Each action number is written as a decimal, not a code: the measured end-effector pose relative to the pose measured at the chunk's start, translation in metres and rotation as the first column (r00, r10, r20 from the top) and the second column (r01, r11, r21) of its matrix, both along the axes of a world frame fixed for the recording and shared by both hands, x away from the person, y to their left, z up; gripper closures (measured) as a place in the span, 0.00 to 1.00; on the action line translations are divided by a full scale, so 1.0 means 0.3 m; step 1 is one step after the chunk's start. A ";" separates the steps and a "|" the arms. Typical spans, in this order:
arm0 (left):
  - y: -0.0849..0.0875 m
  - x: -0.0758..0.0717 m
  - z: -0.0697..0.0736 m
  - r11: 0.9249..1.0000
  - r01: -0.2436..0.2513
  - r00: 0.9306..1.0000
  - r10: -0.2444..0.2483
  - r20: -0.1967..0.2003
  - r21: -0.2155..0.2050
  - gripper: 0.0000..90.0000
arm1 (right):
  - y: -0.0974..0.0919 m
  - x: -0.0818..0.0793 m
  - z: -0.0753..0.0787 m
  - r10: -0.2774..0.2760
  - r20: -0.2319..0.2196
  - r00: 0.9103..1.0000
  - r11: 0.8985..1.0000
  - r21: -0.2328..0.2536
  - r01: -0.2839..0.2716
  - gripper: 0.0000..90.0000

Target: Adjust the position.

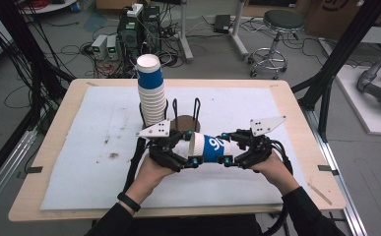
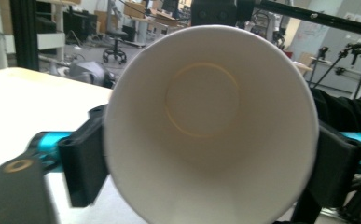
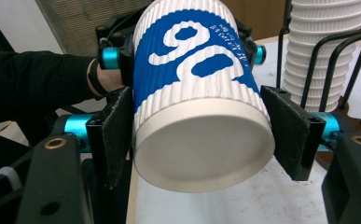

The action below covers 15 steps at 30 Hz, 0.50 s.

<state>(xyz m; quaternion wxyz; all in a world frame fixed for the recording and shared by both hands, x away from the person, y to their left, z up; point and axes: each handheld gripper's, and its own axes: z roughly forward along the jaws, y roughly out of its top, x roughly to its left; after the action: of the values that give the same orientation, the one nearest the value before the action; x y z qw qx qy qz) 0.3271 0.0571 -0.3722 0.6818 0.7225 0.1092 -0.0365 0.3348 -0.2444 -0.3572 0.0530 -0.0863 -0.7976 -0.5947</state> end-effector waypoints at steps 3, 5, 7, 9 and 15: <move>0.001 -0.001 0.008 0.999 0.006 1.000 -0.006 0.017 0.033 0.22 | 0.007 -0.004 -0.002 0.003 0.006 1.000 1.000 -0.026 -0.002 0.33; -0.002 -0.004 0.019 0.998 0.005 0.999 -0.008 0.042 0.070 0.22 | 0.008 -0.006 -0.004 0.000 0.018 1.000 0.999 -0.044 0.000 0.33; -0.007 -0.010 0.029 0.993 -0.004 0.998 -0.004 0.065 0.117 0.22 | 0.012 -0.010 -0.001 -0.002 0.036 0.999 0.996 -0.084 0.005 0.31; -0.014 -0.014 0.042 0.983 -0.005 0.996 -0.012 0.091 0.183 0.22 | 0.019 -0.015 0.010 -0.011 0.068 0.998 0.988 -0.156 0.022 0.24; -0.027 -0.020 0.076 0.940 -0.012 0.989 -0.040 0.144 0.341 0.23 | 0.039 -0.031 0.022 0.016 0.130 0.991 0.963 -0.269 0.020 0.24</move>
<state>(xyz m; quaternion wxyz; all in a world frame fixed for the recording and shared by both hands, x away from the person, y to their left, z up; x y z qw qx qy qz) 0.3210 0.0489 -0.3494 0.5526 0.8309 0.0574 0.0321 0.3256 -0.2326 -0.3507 -0.0123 -0.0542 -0.8729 -0.4848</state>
